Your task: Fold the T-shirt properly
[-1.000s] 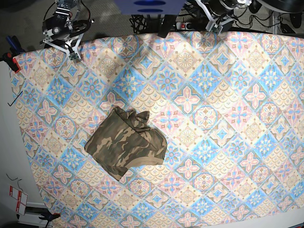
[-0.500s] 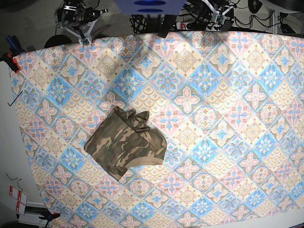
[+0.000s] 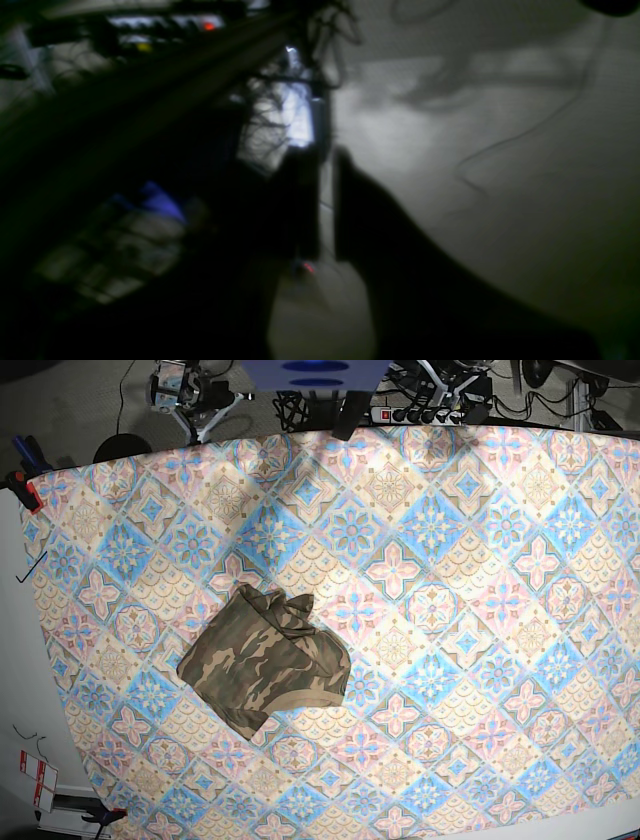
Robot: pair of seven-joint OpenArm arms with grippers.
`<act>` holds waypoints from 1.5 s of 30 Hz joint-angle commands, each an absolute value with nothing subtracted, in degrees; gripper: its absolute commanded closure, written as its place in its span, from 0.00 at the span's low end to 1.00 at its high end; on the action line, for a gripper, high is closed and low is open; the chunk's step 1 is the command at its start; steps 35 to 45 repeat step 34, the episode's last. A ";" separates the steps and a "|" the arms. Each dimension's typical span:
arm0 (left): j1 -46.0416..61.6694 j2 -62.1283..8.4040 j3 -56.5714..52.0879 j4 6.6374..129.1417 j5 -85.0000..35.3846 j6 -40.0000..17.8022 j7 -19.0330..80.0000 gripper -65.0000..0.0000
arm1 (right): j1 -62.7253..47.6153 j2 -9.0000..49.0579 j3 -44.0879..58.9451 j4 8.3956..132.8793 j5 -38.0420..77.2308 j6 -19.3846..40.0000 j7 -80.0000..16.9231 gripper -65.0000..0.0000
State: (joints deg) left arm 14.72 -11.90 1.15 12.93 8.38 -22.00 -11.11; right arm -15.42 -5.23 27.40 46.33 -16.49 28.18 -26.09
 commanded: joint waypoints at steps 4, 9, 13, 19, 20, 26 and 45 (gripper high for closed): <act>7.43 -12.26 1.01 0.00 11.56 -22.11 -22.64 0.94 | -12.35 -3.56 31.78 35.74 -16.48 28.62 -20.09 0.93; 4.26 -12.26 1.01 0.00 12.53 -18.77 -24.75 0.93 | -7.43 0.66 32.48 20.79 -16.48 19.74 -10.07 0.93; 4.09 -12.26 1.27 0.00 12.62 -12.97 -24.66 0.93 | -4.09 3.56 31.43 9.27 -16.57 7.87 -0.57 0.93; 2.51 -12.00 7.78 0.00 13.41 -1.19 -18.77 0.93 | -2.77 4.44 24.75 2.68 -16.57 -9.19 7.78 0.93; 2.51 -12.00 8.31 0.00 13.41 0.04 -18.86 0.93 | -2.77 4.44 23.52 2.68 -16.57 -11.03 8.40 0.93; 3.12 -11.91 8.22 0.00 13.23 0.75 -18.51 0.93 | -2.68 4.44 21.05 2.51 -16.48 -13.58 8.66 0.93; 2.59 -9.27 8.22 0.00 13.23 0.75 -18.33 0.93 | -2.59 5.67 21.05 2.59 -16.48 -13.49 8.48 0.93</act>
